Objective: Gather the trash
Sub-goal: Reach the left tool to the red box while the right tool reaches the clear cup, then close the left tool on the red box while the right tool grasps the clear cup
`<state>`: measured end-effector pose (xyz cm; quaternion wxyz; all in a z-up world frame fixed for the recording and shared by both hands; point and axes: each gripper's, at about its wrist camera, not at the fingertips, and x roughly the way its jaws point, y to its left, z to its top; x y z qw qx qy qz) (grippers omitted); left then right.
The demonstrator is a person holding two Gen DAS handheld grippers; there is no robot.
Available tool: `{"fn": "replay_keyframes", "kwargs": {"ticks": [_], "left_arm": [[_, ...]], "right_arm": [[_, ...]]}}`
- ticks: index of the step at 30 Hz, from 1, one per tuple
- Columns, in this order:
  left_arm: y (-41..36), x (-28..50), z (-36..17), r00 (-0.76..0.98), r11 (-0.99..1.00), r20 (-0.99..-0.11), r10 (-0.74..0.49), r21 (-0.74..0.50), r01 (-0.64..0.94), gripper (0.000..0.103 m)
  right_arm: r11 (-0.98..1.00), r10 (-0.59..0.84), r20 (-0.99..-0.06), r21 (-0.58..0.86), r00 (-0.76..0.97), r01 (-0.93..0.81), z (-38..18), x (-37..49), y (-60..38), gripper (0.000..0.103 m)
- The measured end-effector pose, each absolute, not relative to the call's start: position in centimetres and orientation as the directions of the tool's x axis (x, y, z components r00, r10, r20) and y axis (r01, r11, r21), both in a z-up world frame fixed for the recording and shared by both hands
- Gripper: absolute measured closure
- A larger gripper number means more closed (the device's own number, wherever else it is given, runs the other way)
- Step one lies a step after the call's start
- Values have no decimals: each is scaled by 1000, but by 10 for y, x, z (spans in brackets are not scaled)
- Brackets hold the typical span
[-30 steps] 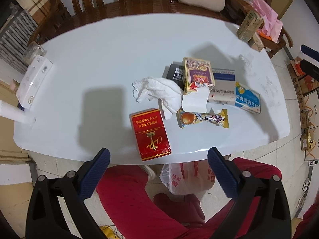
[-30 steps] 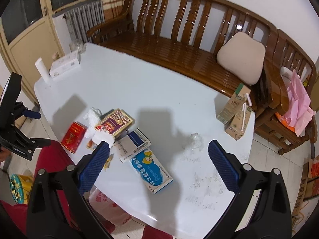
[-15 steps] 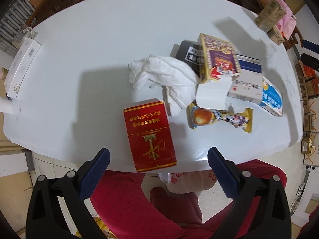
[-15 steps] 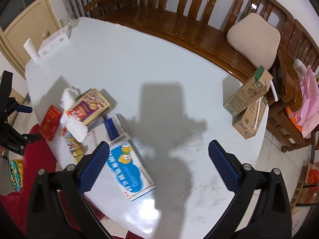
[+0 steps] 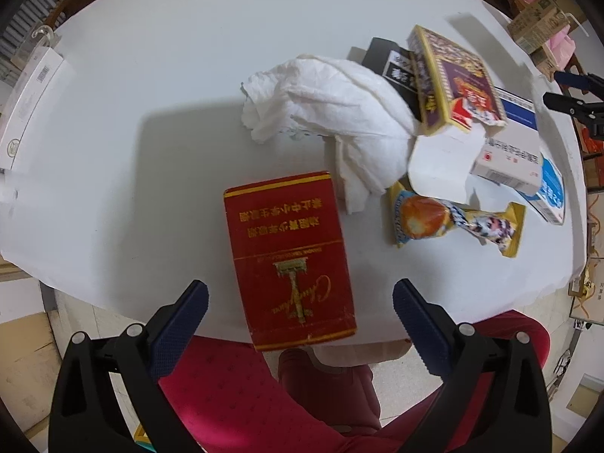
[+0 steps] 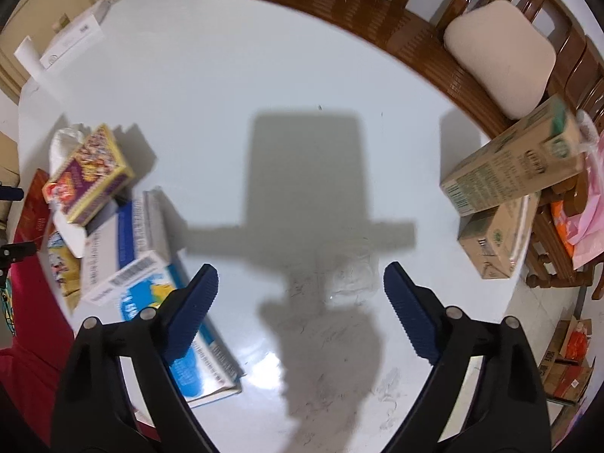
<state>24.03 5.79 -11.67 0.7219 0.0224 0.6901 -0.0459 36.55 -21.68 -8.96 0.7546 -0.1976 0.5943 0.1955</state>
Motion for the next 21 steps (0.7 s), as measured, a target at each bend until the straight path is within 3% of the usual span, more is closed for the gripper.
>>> {"fn": "replay_keyframes", "kwargs": {"ticks": [7, 10, 15, 21], "left_arm": [[69, 244, -135, 36, 994, -998, -45, -41, 100, 7], [70, 247, -141, 29, 994, -999, -45, -42, 103, 7], [65, 253, -148, 37, 992, -998, -42, -38, 116, 7], [67, 252, -144, 53, 991, -998, -38, -31, 130, 11]], "right_arm": [[859, 50, -982, -52, 183, -510, -115, 384, -230, 16], [866, 55, -984, -38, 169, -499, -124, 390, -236, 25], [878, 85, -984, -2, 159, -479, -129, 397, -242, 29], [890, 91, -980, 1, 175, -456, -125, 405, -250, 45]]}}
